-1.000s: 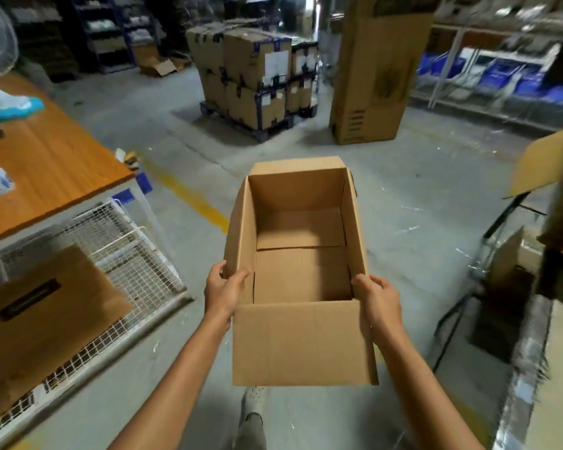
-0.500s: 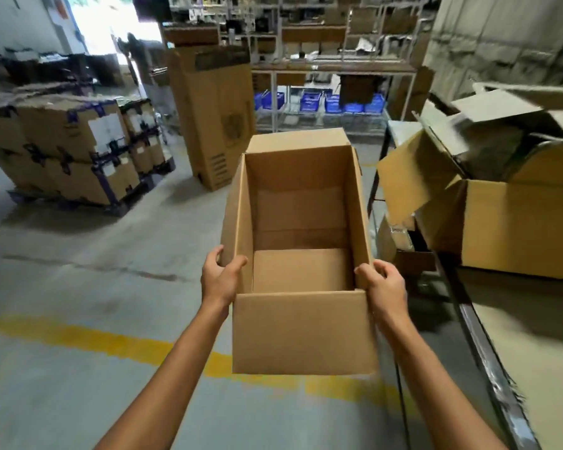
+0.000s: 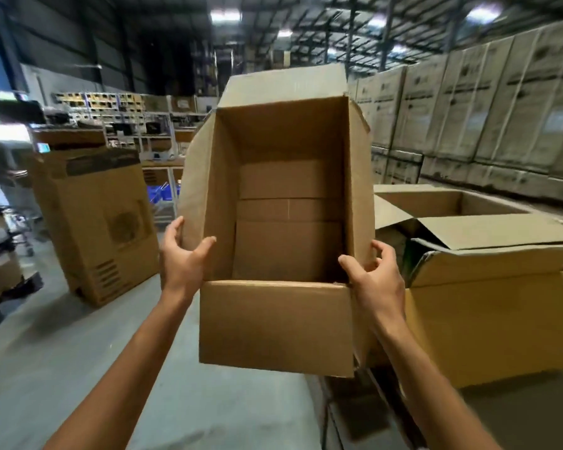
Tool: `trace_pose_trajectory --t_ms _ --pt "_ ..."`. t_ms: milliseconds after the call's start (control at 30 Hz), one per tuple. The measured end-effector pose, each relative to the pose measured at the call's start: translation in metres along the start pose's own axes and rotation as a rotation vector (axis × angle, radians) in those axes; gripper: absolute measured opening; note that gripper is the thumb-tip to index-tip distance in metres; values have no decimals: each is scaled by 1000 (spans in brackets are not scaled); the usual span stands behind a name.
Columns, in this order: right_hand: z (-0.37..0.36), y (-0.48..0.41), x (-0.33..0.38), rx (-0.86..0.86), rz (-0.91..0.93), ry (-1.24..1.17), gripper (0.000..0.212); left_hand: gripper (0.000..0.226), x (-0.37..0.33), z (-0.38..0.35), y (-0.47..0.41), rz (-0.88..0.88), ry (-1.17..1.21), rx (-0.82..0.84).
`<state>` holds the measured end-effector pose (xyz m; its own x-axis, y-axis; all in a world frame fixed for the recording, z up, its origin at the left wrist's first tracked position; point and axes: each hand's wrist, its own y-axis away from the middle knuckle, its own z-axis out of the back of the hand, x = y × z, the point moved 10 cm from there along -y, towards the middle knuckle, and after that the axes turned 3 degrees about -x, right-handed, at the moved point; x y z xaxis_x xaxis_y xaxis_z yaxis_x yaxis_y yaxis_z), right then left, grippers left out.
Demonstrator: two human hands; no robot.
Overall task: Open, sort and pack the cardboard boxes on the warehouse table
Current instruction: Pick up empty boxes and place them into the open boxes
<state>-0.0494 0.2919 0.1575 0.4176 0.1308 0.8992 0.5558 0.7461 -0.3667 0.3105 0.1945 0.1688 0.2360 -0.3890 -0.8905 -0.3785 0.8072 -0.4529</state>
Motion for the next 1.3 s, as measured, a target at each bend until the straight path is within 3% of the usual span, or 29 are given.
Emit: trace_pose_trajectory --t_ms 400,867,1033,1300 --pt "79 -170 36 -368 -23 204 83 90 -100 -249 -166 -229 88 245" --pt "136 -244 -31 -930 -352 474 100 86 -113 -539 -194 -364 78 675" --pt "138 -249 -69 -955 -489 497 112 74 -98 -613 -172 -421 -55 792" --pt "134 -256 -100 -938 -619 651 98 70 -72 -685 -148 -367 -209 1068"
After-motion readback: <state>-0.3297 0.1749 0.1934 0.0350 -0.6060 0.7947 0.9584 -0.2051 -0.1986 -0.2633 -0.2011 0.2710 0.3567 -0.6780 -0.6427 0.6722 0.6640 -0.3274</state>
